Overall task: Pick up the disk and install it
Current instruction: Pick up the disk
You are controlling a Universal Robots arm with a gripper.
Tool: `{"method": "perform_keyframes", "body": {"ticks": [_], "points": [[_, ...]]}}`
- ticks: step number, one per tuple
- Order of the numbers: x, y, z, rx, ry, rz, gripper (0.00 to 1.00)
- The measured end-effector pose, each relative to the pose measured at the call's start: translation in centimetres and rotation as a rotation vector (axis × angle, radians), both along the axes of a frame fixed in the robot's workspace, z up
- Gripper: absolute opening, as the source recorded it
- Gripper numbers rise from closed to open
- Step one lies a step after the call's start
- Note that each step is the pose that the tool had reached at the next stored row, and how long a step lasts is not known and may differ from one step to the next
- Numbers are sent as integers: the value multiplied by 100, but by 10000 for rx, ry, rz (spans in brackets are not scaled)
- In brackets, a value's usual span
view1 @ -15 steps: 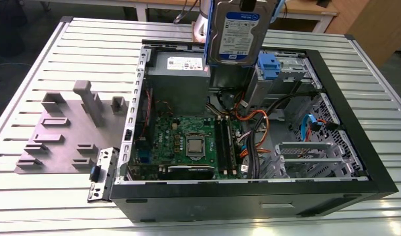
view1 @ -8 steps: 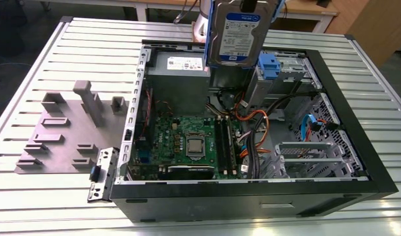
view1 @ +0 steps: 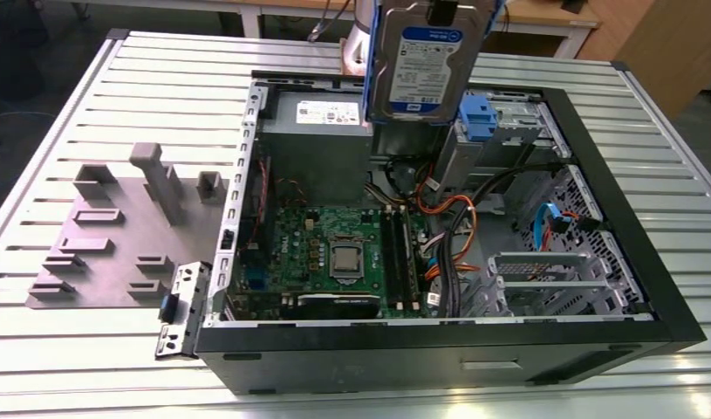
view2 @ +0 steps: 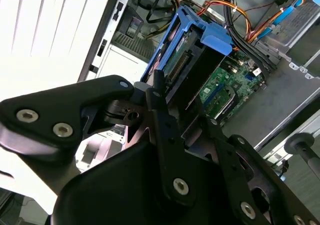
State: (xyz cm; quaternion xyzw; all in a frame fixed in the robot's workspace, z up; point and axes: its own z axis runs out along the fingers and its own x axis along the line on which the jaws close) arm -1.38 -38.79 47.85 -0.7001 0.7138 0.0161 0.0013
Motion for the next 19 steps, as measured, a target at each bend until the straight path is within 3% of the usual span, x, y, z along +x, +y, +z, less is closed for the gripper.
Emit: {"method": "perform_keyframes", "body": {"ticks": [5,13,15,19], "points": [[0,-29,0,-13,0,0,35],[0,-31,0,-31,0,1,35],[0,-33,0,-101,0,0,35],[0,-40,0,-103,1,-1,35]]}}
